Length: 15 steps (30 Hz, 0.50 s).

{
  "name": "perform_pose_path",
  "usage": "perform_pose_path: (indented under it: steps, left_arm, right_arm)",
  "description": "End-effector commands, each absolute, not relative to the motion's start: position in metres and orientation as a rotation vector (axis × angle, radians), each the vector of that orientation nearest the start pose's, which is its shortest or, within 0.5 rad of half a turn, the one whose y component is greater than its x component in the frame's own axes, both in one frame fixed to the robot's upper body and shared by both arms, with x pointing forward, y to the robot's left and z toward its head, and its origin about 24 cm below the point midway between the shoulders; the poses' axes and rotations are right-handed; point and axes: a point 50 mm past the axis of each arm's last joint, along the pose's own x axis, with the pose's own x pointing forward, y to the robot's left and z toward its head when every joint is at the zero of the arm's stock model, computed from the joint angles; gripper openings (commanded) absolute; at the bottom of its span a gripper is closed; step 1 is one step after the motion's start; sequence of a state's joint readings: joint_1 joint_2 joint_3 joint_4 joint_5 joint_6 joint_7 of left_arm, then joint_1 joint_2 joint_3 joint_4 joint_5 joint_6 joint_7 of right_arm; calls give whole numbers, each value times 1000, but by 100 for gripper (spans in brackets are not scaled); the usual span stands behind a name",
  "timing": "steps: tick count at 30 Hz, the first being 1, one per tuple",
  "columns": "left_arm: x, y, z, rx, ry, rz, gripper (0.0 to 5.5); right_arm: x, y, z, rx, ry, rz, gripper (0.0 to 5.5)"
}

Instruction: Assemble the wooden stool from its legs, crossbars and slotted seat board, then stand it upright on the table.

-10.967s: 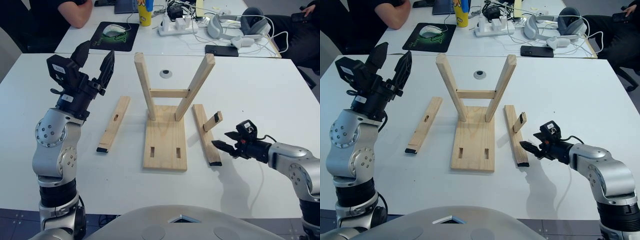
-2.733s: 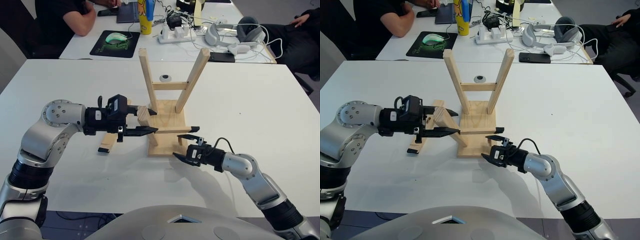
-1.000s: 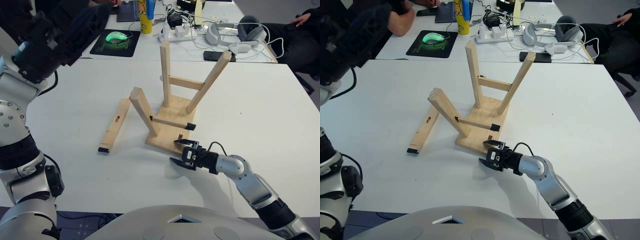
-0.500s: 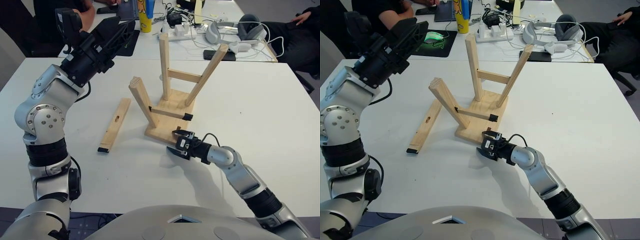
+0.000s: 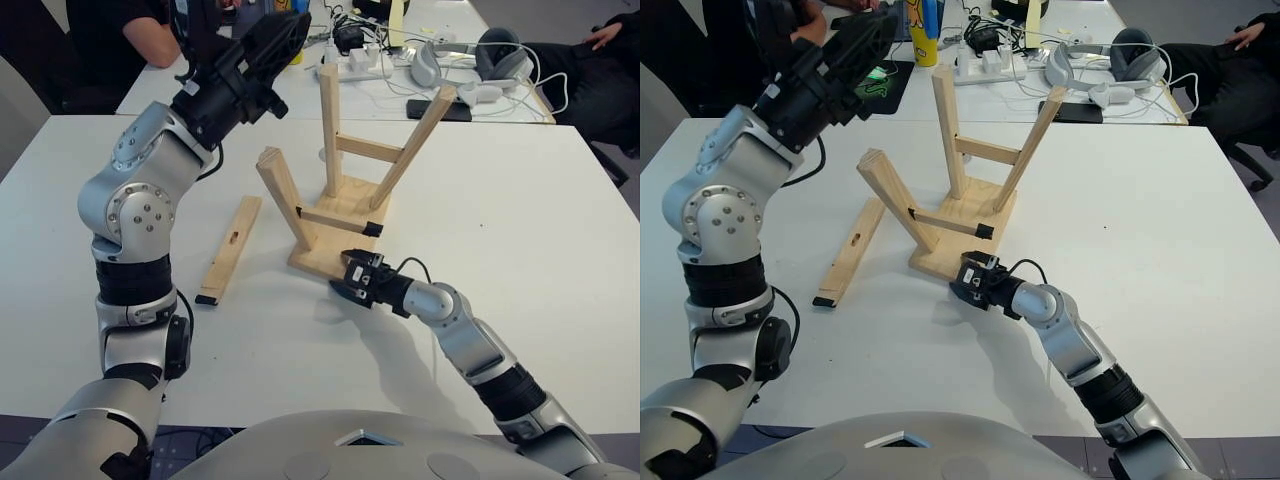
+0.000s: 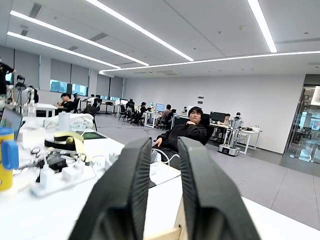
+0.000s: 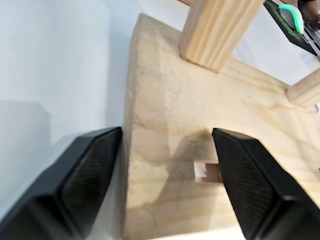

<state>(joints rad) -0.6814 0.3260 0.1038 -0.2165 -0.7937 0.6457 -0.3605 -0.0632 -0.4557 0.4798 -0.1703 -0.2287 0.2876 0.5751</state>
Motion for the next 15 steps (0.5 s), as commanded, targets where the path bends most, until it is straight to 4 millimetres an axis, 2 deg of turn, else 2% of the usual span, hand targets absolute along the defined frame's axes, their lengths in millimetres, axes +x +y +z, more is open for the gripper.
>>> perform_pose_path:
  steps: [1, 2, 6, 8, 10, 12, 15]
  left_arm:
    - [302, 123, 261, -209, -281, -851, 28]
    - [301, 124, 268, -206, -295, -846, 7]
    - [300, 130, 298, -226, -388, -805, 3]
    - [306, 134, 297, -254, -380, -771, 3]
    - [308, 132, 286, -263, -338, -774, 3]
    - [310, 122, 256, -340, -208, -821, 3]
    - [300, 101, 168, -341, 156, -879, 3]
  right_arm:
    - [211, -127, -8, -708, 519, 914, 337]
    - [210, -127, -8, -709, 521, 914, 337]
    - [210, -129, -10, -706, 529, 909, 337]
    - [209, -130, -12, -704, 537, 907, 337]
    - [207, -130, -13, -703, 545, 914, 337]
    - [205, -131, -15, -699, 552, 911, 337]
    - [202, -128, -17, -691, 557, 917, 337]
